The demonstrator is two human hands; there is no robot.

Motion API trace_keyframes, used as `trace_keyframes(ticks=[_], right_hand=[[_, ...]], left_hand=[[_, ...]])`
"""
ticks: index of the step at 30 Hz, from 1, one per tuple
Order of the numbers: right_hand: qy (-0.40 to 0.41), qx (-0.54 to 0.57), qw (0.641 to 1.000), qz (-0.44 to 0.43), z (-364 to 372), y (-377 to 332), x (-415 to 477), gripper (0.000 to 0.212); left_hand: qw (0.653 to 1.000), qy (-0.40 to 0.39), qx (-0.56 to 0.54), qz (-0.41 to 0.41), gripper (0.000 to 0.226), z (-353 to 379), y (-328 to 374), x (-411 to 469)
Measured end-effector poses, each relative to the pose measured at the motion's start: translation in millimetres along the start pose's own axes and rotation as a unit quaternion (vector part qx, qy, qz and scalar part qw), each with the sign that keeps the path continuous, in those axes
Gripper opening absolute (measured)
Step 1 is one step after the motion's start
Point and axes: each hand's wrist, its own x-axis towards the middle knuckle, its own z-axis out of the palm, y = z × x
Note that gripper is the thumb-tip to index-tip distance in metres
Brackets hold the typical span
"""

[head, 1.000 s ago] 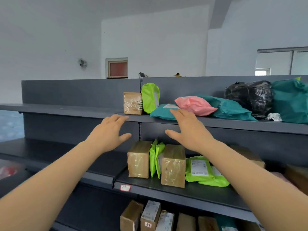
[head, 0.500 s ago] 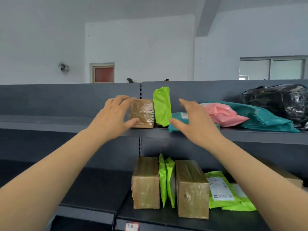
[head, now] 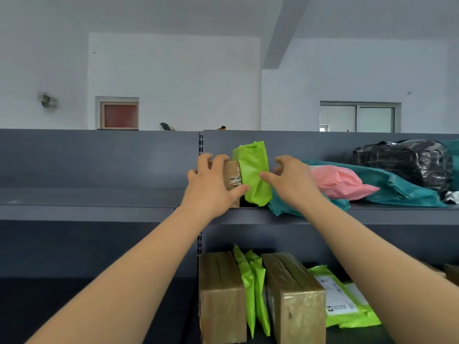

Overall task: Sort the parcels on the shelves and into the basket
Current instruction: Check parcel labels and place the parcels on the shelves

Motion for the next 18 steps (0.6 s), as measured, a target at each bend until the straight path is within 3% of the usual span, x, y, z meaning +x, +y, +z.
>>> trace_keyframes(ticks=[5,12,18], right_hand=[[0.024,0.016,1.000,0.008,6.8,7.3,5.6,0.007],[0.115,0.076,0.989,-0.053,-7.9,13.5,-2.6,0.012],[0.186,0.116,0.969,-0.113,-28.6,16.6,-19.6,0.013]], left_hand=[[0.996,0.084,-0.019,0.005,0.074,7.4,3.8,-3.8],[0.970,0.128,-0.197,-0.056,0.054,-12.9,-9.9,-12.7],[0.928,0.174,-0.309,-0.111,0.055,-31.3,-12.8,-33.2]])
